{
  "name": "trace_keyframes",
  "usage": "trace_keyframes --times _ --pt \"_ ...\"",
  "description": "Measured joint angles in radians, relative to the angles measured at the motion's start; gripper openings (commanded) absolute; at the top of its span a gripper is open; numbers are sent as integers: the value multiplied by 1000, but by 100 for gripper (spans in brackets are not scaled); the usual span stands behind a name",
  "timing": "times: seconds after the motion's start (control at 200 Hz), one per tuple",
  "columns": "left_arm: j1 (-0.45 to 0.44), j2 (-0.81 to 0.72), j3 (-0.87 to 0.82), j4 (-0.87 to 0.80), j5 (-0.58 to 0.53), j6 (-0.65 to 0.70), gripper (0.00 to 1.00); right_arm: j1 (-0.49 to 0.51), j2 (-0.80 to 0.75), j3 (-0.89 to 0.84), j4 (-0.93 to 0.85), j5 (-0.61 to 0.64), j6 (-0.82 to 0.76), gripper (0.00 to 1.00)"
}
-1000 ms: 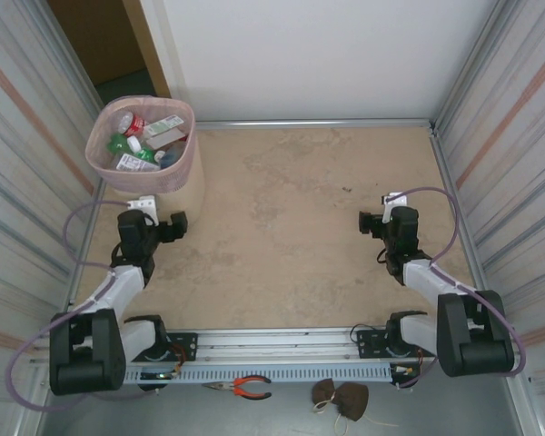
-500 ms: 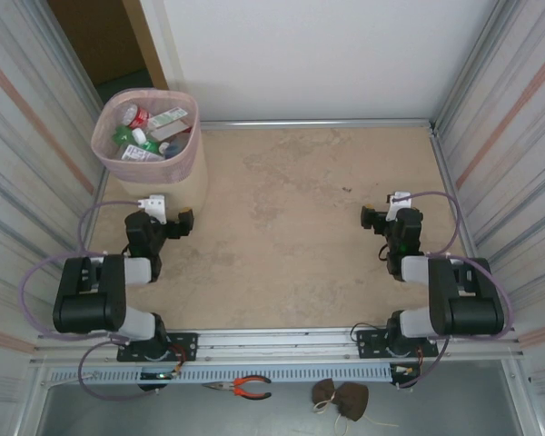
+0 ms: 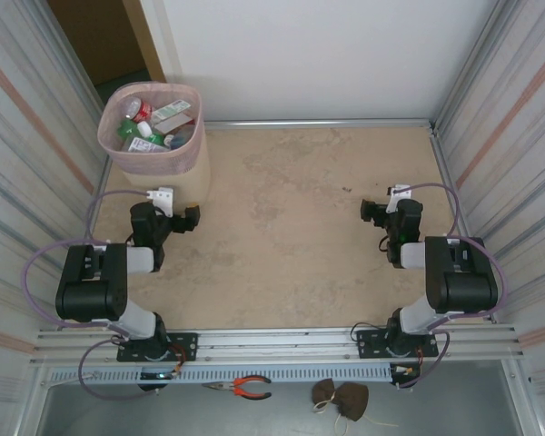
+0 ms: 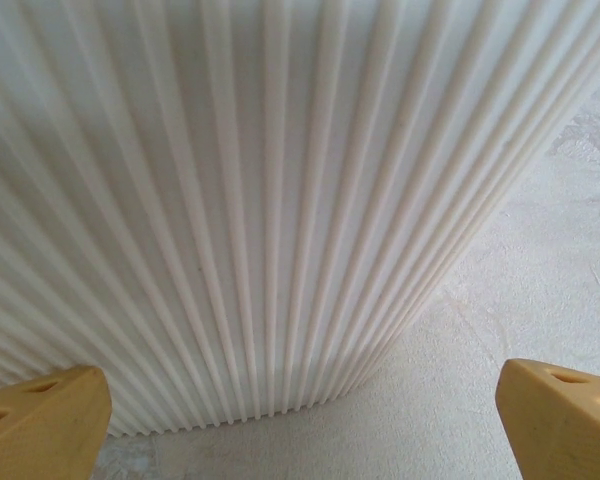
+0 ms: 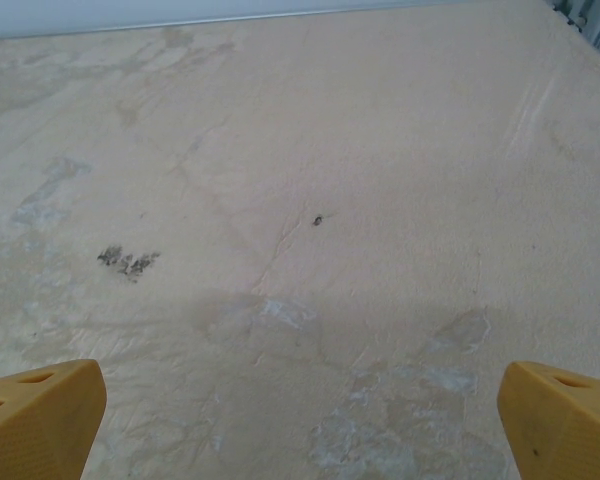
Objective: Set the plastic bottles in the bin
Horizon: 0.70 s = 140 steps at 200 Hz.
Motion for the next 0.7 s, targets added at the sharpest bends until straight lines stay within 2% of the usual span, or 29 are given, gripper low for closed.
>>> trace_keyframes --times 0.701 --pt "-23 0 0 -9 -20 14 99 -1 0 0 -11 -3 16 99"
